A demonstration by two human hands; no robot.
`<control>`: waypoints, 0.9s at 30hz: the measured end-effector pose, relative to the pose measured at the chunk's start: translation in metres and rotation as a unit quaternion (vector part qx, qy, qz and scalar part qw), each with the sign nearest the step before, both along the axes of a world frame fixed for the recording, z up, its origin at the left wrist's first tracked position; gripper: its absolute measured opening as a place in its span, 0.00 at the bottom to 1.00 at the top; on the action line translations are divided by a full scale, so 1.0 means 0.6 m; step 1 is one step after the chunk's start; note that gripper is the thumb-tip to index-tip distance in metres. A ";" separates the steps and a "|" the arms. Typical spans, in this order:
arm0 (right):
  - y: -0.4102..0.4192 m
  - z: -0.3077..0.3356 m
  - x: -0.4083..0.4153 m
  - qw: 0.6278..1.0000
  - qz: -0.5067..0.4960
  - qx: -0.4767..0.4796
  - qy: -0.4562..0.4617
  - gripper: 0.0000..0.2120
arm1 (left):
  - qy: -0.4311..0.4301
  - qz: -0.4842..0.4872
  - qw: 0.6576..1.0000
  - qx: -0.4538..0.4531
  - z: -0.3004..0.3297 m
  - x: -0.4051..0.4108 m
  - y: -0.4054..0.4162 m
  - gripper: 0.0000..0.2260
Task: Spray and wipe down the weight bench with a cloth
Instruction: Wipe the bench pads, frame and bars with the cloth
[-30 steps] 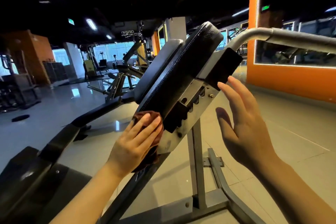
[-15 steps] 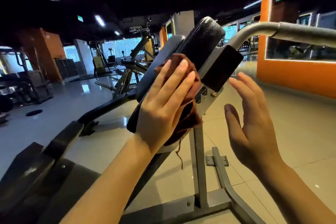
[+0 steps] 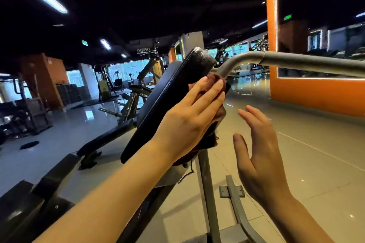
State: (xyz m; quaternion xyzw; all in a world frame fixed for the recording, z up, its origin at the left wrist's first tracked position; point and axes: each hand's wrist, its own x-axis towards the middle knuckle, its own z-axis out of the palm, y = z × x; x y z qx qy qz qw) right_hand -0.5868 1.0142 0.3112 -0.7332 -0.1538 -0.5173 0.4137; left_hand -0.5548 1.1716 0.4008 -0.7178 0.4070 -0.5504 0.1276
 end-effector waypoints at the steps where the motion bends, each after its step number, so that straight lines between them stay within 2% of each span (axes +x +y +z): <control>1: 0.001 0.002 0.001 1.000 -0.003 0.000 -0.001 0.21 | 0.018 -0.010 1.000 -0.018 0.012 0.003 -0.015 0.19; 5: 0.005 0.029 0.008 1.000 0.007 -0.011 -0.011 0.23 | 0.131 -0.094 0.978 -0.130 0.020 0.013 -0.052 0.20; 7: 0.006 0.049 0.011 0.999 0.011 -0.025 -0.018 0.24 | 0.152 -0.122 0.966 -0.171 0.008 0.017 -0.045 0.20; 11: 0.003 0.077 0.018 0.995 -0.014 -0.091 -0.040 0.25 | 0.109 -0.133 0.971 -0.167 -0.024 0.026 -0.020 0.17; 16: -0.003 0.071 0.025 0.987 -0.043 -0.151 -0.014 0.25 | 0.061 -0.135 0.977 -0.151 -0.076 0.034 0.044 0.15; 21: 0.000 0.064 0.024 0.986 -0.057 -0.157 0.003 0.28 | 0.016 -0.048 0.982 -0.180 -0.118 0.047 0.132 0.17; 27: 0.024 0.030 0.025 0.989 -0.059 -0.133 0.006 0.27 | -0.021 0.049 0.996 -0.078 -0.145 0.056 0.147 0.16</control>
